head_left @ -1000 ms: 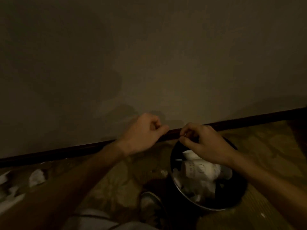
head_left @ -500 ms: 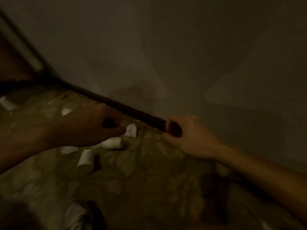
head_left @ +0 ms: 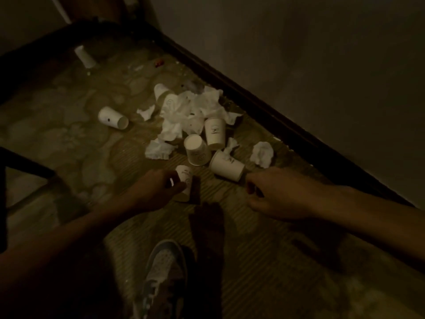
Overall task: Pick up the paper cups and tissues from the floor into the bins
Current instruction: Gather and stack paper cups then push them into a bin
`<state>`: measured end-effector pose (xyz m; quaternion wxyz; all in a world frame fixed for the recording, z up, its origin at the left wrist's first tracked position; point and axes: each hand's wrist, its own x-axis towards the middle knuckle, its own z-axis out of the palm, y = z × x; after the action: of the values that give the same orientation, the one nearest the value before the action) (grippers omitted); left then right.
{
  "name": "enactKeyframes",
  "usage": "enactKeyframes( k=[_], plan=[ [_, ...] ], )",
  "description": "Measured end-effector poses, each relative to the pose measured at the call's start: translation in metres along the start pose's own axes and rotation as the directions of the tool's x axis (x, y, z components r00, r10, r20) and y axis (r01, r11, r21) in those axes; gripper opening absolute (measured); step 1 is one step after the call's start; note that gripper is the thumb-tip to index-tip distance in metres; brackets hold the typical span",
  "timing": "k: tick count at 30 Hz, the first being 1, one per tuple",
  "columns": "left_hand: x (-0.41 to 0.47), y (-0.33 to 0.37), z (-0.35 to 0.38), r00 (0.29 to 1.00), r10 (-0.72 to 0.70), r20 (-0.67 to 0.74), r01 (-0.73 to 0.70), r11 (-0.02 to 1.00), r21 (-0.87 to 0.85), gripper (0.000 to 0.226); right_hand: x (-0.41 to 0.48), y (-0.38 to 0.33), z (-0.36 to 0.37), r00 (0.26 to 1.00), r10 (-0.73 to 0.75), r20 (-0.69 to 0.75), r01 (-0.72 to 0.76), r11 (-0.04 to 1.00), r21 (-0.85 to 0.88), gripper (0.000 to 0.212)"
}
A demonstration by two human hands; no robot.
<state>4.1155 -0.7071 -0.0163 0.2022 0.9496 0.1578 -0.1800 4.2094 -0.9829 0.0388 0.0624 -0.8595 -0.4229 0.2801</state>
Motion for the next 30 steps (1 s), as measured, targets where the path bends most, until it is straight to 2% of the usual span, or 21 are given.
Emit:
enactKeyframes(
  k=[2,4,6,10,13,16,18,20,23,25,27,30],
  plan=[
    [0.016,-0.016,0.001,0.999,0.013,-0.038,-0.014,1.0,-0.028,0.016,0.015,0.001,-0.002,0.997,-0.008,0.076,0.021,0.985,-0.17,0.035],
    [0.029,-0.026,-0.002,0.995,0.087,-0.042,-0.087,0.996,0.003,0.023,0.033,0.0,-0.001,0.991,0.005,0.134,0.025,0.975,-0.221,0.039],
    [0.043,-0.034,-0.007,0.985,0.173,0.025,-0.174,0.984,0.034,0.028,0.056,-0.001,0.002,0.992,0.018,0.128,0.004,0.985,-0.174,0.043],
    [0.068,-0.051,-0.017,0.936,0.293,0.195,-0.294,0.956,-0.023,0.031,0.098,0.004,0.022,0.998,0.042,0.044,-0.04,0.998,-0.048,0.058],
    [0.078,-0.066,-0.016,0.891,0.356,0.28,-0.412,0.895,0.173,0.05,0.115,0.003,0.046,0.994,0.096,0.046,-0.093,0.994,-0.063,0.072],
    [0.084,-0.074,-0.01,0.847,0.419,0.328,-0.523,0.766,0.373,0.075,0.129,-0.002,0.062,0.984,0.174,-0.034,-0.177,0.975,-0.133,0.08],
    [0.086,-0.071,-0.007,0.8,0.508,0.318,-0.6,0.668,0.44,0.079,0.139,-0.003,0.065,0.966,0.234,-0.109,-0.246,0.962,-0.115,0.083],
    [0.089,-0.066,-0.007,0.712,0.646,0.275,-0.684,0.552,0.476,0.083,0.148,-0.002,0.066,0.94,0.305,-0.153,-0.314,0.949,-0.041,0.082],
    [0.097,-0.062,-0.002,0.66,0.718,0.222,-0.697,0.474,0.538,0.099,0.158,-0.004,0.067,0.905,0.377,-0.196,-0.376,0.926,0.044,0.078],
    [0.101,-0.063,0.003,0.628,0.749,0.212,-0.719,0.455,0.526,0.106,0.16,-0.004,0.066,0.899,0.376,-0.226,-0.377,0.925,0.037,0.072],
    [0.106,-0.069,0.008,0.604,0.773,0.196,-0.745,0.459,0.485,0.105,0.162,-0.004,0.064,0.895,0.39,-0.216,-0.397,0.918,0.015,0.075],
    [0.107,-0.077,0.012,0.66,0.741,0.122,-0.706,0.558,0.435,0.095,0.164,0.003,0.066,0.909,0.405,-0.097,-0.39,0.91,0.137,0.093]
  ],
)
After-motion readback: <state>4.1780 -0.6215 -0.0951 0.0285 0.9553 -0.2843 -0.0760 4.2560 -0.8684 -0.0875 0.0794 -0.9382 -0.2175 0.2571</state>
